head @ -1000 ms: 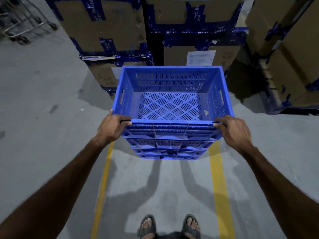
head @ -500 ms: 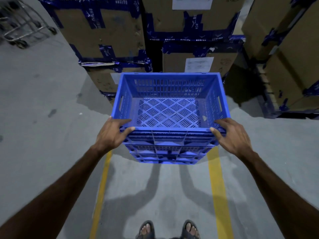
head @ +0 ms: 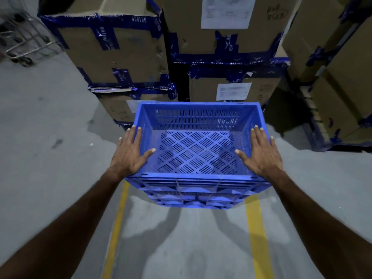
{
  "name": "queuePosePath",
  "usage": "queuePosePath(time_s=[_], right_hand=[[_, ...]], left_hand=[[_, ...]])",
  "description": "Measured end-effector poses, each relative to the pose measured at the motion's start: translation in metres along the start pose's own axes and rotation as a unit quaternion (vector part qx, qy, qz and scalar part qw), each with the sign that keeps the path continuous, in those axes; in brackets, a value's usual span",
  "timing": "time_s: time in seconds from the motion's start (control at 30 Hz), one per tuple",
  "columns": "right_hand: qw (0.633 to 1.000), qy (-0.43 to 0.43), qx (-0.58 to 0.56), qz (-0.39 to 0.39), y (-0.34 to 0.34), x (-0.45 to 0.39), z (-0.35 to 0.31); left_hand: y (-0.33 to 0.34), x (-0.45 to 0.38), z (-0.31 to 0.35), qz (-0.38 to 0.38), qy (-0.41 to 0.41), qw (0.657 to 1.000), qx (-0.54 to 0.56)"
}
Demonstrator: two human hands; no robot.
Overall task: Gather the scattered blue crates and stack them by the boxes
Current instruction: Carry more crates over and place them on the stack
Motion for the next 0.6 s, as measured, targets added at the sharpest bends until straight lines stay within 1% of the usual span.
queuePosePath(time_s=[0.07, 0.17, 0.27, 0.37, 0.47, 0.6], right_hand=[[1.000, 0.002, 0.006, 0.023, -0.0005, 0.0028, -0.0021], [0.998, 0.015, -0.033, 0.053, -0.0035, 0.0022, -0.0001], [0.997, 0.032, -0.049, 0.054, -0.0010, -0.0011, 0.0032], [0.997, 0.028, -0.059, 0.040, 0.0015, -0.0030, 0.0059], [0.998, 0.001, -0.041, 0.055, 0.0038, -0.0015, 0.0075], [0.997, -0.002, -0.018, 0.070, 0.0047, 0.0006, 0.0055]], left_hand=[[0.0059, 0.0008, -0.0004, -0.001, -0.016, 1.000, 0.003], [0.0077, 0.0017, 0.0010, 0.016, -0.019, 1.000, 0.001], [0.0072, 0.0006, 0.0010, 0.018, -0.006, 1.000, 0.003], [0.0070, 0.0002, 0.0005, 0.019, 0.001, 1.000, 0.007], [0.0095, 0.0012, -0.0019, 0.021, 0.007, 1.000, 0.022], [0.0098, -0.0003, -0.0024, 0.024, 0.004, 0.999, 0.032]])
Point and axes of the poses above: each hand's wrist, its own x-axis away from the middle knuckle, its own y-axis out of the palm, z = x × y, the point moved 6 cm from there along -x, towards the middle knuckle, and after that the axes turned 2 degrees about x, right-handed, at the moved point
